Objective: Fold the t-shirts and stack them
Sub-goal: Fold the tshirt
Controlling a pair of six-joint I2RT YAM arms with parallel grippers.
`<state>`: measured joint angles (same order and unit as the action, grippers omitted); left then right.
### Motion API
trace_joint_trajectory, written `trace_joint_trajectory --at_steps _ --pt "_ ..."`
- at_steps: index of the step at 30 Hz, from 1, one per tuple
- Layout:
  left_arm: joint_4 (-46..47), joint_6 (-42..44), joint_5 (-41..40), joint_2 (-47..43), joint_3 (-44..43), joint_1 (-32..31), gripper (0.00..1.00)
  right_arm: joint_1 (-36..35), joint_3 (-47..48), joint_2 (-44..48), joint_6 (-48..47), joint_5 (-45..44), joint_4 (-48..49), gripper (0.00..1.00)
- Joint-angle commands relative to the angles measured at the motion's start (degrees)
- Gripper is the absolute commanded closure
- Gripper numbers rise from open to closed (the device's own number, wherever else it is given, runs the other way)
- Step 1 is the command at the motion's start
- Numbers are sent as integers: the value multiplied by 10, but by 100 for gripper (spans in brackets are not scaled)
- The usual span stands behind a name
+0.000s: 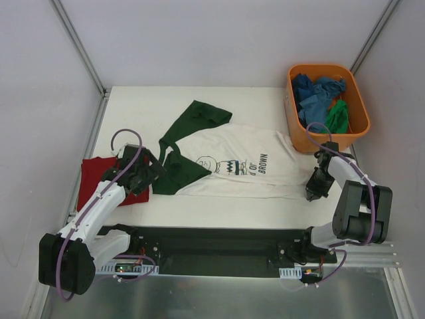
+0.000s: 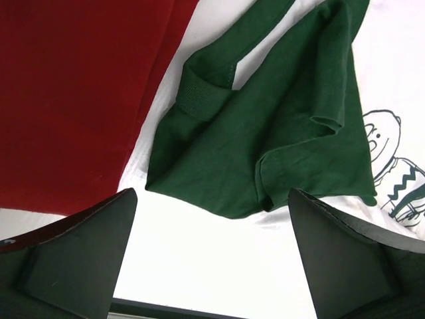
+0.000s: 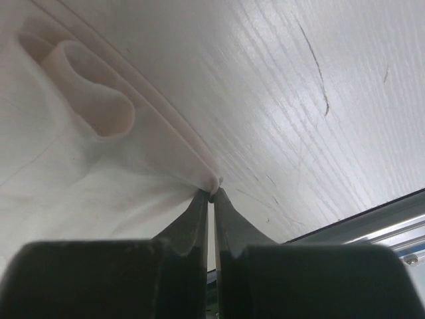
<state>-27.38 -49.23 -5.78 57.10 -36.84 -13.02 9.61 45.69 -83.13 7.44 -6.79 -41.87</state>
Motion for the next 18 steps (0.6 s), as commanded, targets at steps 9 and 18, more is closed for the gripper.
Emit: trace_joint_trajectory --at_steps 9,18 --pt "-3 6 31 111 -11 3 34 3 -3 26 -10 19 -8 95" --pt "10 13 -19 198 -29 -3 53 3 -4 28 -16 26 -3 94"
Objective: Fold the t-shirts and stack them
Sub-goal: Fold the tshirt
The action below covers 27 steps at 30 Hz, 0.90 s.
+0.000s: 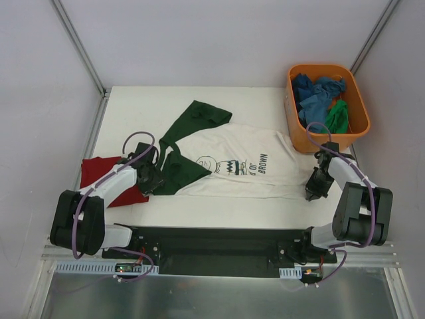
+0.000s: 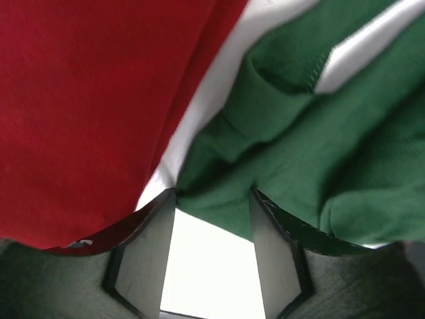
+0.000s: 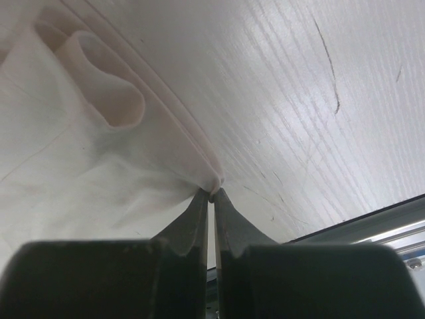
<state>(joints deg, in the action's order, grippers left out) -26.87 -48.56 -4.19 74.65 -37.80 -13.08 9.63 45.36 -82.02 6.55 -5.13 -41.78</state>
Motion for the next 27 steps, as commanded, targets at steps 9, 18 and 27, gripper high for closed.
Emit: trace_joint_trajectory --at_steps 9,18,27 --pt "-10 -9 -84 50 -10 -3 100 3 1 29 -3 -3 -17 95" --pt "-82 -58 -158 -48 8 -3 100 4 5 49 14 -60 -55 99" --pt "-122 -87 -113 -84 32 -3 100 3 -8 76 29 -59 -124 99"
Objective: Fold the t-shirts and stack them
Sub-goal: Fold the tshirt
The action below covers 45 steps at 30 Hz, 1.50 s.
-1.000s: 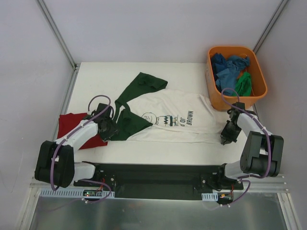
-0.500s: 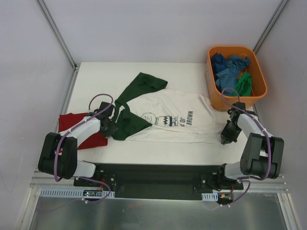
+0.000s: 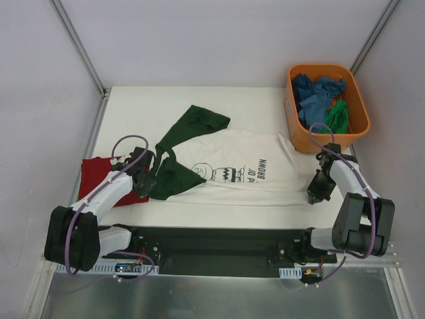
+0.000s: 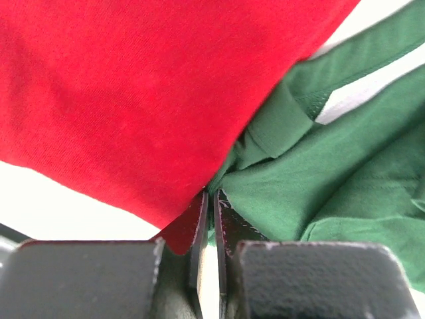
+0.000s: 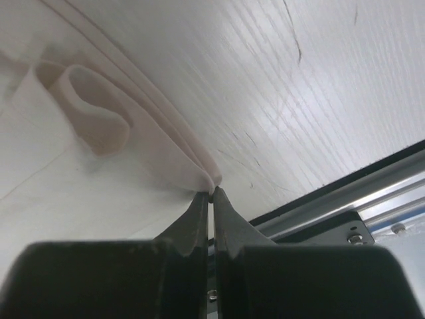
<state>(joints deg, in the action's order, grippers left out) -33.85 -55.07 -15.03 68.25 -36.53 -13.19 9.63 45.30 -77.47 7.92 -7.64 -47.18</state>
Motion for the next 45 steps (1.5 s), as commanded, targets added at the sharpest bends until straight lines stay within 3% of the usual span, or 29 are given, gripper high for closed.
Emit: trace_joint_trajectory --at_steps 1,4,6,7,11,12,14,18,21,24,35,45 --pt "-52 -21 8 -28 23 -2 100 3 -8 33 15 -35 -79 98" --pt "-52 -18 27 -41 31 -3 97 1 -14 43 12 -19 -92 89" --pt "-52 -11 46 -57 30 -4 79 0 -15 54 13 -14 -87 78" --pt "-53 -10 52 -65 28 -7 76 0 -11 58 10 -7 -88 69" --pt "-53 -21 58 -115 13 -45 60 -7 14 98 -19 39 -84 60" --pt "-54 -21 59 -129 9 -58 53 -8 18 106 -22 48 -84 46" --pt "-52 -25 68 -145 -4 -67 46 -10 30 129 -32 68 -86 32" --pt "-52 -17 86 -155 -25 -83 27 -12 35 173 -41 104 -79 17" --pt "-51 -8 97 -146 -37 -85 1 -12 24 189 -51 139 -59 11" --pt "-51 5 106 -126 -54 -86 1 -18 4 187 -50 200 -23 1" --pt "-11 17 114 -45 -71 -98 1 -35 -33 103 -4 205 103 3" --pt "2 51 124 43 -107 -98 1 -38 -22 29 15 181 141 3"
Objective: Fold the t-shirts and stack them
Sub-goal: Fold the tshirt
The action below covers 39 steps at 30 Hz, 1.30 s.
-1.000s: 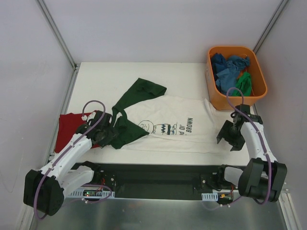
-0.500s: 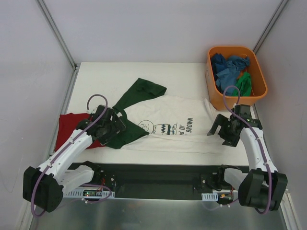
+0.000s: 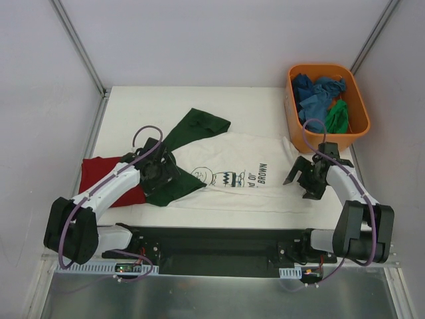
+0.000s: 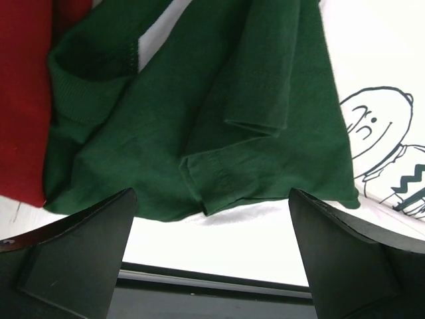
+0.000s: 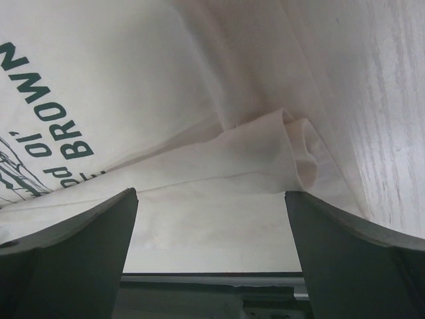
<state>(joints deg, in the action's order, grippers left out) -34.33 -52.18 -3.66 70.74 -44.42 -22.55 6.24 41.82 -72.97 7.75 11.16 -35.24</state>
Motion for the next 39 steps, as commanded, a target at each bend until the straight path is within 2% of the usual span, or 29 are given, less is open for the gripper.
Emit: trace_joint_trajectory --at_steps 1,7,14,15,19,21,24,27,34,37,39 --pt "8 22 9 21 -29 -5 1 -4 12 -16 19 -7 29 3" --pt "11 27 -16 49 -36 -5 1 -5 15 3 9 -19 15 3" --pt "12 49 -62 98 -72 -5 24 -6 34 30 -2 -68 -34 3" --pt "11 56 -64 105 -82 -5 30 -6 35 34 -2 -69 -37 3" --pt "12 67 -61 150 -106 -5 45 -6 39 52 -5 -81 -54 3" --pt "13 72 -50 164 -115 -5 48 -6 41 56 -8 -90 -61 3" --pt "14 77 -43 181 -122 -5 69 -6 41 65 -12 -103 -72 3" --pt "14 76 -46 180 -123 -5 99 -6 40 72 -14 -105 -76 3" --pt "15 76 -96 134 -131 -5 100 -12 40 94 -41 -85 -65 2" --pt "15 82 -108 128 -145 -4 100 -53 54 116 -74 -57 -60 2" --pt "15 88 -112 130 -160 -1 100 -121 61 135 -91 -60 -53 2"
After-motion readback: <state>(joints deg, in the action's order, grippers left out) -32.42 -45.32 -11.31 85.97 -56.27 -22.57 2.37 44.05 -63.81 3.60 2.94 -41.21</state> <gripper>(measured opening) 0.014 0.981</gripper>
